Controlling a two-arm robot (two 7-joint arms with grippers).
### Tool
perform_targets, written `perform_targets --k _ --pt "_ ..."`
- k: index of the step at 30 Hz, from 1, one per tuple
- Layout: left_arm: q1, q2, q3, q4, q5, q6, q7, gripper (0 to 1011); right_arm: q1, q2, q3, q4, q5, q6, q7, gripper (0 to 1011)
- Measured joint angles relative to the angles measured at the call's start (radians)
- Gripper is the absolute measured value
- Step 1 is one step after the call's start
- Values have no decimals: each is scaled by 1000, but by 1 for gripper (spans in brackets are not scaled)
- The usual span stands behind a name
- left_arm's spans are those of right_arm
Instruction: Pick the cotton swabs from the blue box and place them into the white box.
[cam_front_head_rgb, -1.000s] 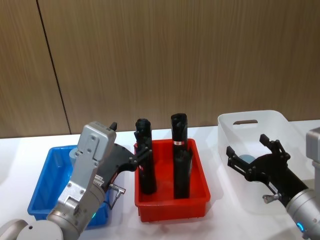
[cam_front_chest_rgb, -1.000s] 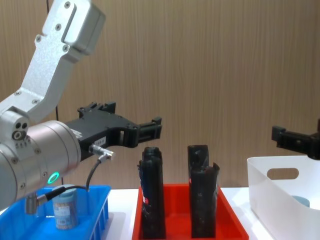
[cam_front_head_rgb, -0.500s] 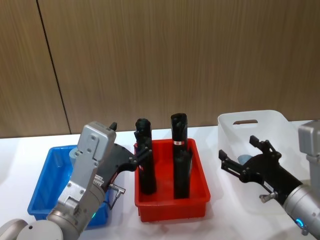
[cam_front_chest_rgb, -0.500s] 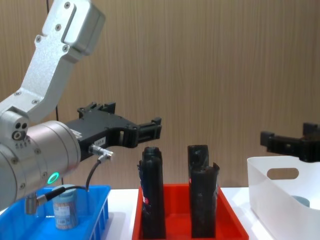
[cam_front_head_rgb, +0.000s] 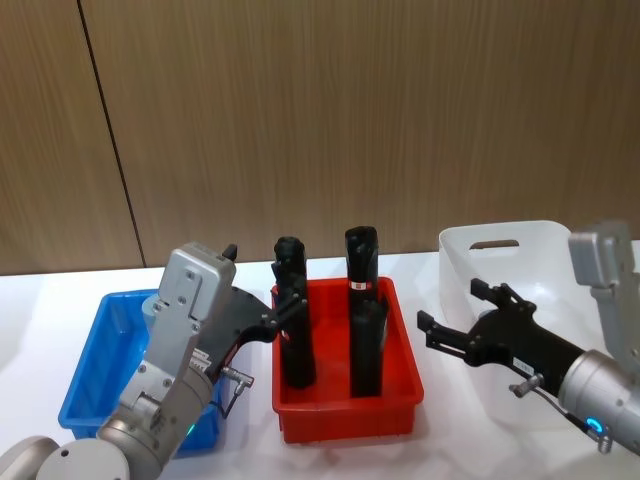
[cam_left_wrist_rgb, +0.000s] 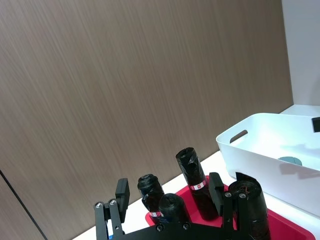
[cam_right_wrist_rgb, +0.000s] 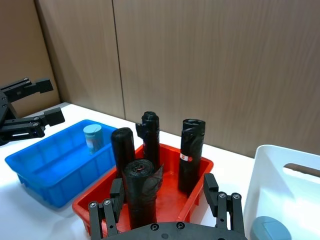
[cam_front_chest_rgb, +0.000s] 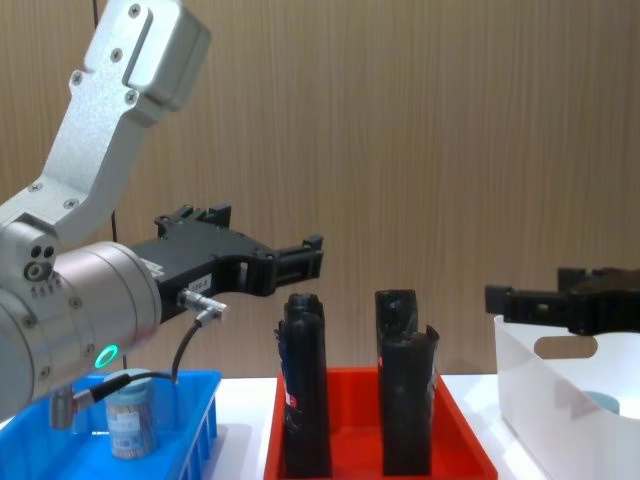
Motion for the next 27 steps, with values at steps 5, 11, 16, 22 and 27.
perform_targets --k 5,11,16,22,27 --pt "0 0 0 0 0 0 0 1004 44 -10 -3 47 -1 30 49 1001" --pt "0 0 0 0 0 0 0 1004 91 -26 -10 105 -10 48 87 1002" --pt "0 0 0 0 0 0 0 1004 130 -41 -19 160 -24 55 115 1002" --pt "0 0 0 0 0 0 0 1004 165 -58 -31 216 -41 57 137 1002" --pt "0 0 0 0 0 0 0 1004 196 -76 -47 266 -64 56 155 1001"
